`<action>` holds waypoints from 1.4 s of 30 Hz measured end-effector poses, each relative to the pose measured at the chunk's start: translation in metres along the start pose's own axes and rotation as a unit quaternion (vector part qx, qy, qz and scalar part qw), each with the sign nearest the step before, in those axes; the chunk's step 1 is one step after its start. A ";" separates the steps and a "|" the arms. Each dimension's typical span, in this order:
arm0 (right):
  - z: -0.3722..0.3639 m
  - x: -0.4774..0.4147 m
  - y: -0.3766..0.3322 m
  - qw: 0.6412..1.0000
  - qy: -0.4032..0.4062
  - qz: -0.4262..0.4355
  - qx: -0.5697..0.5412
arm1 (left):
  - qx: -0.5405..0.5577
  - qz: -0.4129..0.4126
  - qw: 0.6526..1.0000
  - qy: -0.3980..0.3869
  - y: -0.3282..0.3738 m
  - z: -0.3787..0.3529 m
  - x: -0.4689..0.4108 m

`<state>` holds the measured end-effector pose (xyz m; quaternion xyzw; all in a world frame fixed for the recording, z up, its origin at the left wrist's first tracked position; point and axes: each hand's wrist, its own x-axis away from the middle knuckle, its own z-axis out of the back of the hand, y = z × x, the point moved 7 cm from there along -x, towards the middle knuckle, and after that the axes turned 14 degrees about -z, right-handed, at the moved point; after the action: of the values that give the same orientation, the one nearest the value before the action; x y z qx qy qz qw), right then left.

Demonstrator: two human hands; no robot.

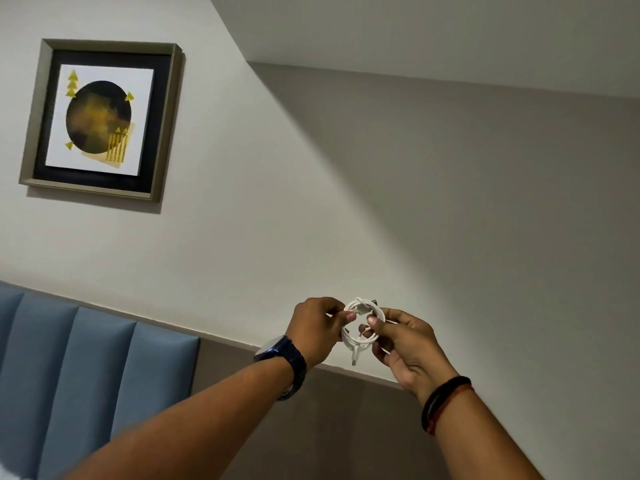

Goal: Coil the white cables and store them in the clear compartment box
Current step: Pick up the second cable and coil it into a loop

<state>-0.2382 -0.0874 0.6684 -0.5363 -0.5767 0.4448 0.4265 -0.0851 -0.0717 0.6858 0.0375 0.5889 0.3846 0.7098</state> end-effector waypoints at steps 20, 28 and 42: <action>-0.010 0.005 -0.001 0.987 0.051 0.077 0.128 | -0.141 -0.026 0.989 -0.024 -0.008 -0.004 -0.001; -0.004 -0.006 0.011 0.987 0.047 0.017 0.153 | -0.131 -0.019 0.991 -0.030 -0.013 -0.006 -0.004; 0.010 -0.012 0.016 0.991 0.119 0.032 0.056 | -0.112 -0.022 0.992 -0.051 -0.019 -0.019 -0.002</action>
<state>-0.2432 -0.0997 0.6499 -0.5786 -0.4785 0.4232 0.5071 -0.0923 -0.0934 0.6723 -0.0361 0.5059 0.4299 0.7470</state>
